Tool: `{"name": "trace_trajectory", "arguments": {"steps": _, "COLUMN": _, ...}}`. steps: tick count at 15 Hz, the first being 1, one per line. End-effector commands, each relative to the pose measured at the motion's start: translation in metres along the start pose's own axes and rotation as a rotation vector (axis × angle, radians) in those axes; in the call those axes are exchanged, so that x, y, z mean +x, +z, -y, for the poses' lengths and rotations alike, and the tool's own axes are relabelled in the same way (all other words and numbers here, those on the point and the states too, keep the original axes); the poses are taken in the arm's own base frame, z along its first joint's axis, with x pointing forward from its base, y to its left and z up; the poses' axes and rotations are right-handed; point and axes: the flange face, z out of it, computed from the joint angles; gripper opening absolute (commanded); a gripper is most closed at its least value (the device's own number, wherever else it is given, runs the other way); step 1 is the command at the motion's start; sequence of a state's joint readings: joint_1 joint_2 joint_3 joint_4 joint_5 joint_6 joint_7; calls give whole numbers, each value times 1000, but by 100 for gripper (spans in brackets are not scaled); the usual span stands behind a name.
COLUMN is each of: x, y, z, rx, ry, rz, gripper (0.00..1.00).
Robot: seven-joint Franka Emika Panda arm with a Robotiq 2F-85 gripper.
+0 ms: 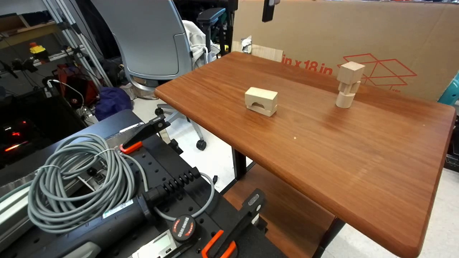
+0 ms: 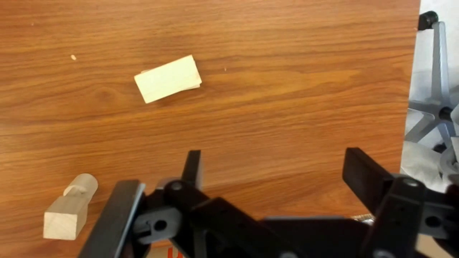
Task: Put the wooden block on top of the other wooden block on the desk
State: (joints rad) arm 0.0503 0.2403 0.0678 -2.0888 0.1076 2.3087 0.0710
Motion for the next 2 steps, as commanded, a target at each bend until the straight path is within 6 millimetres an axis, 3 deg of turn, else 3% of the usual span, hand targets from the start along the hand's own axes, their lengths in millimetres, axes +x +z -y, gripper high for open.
{"name": "trace_trajectory", "arguments": {"steps": 1, "x": -3, "y": -5, "z": 0, "rx": 0, "ry": 5, "rz": -2, "gripper": 100}}
{"name": "trace_trajectory", "arguments": {"steps": 2, "x": -5, "y": -5, "z": 0, "rx": -1, "ry": 9, "rz": 0, "gripper": 100}}
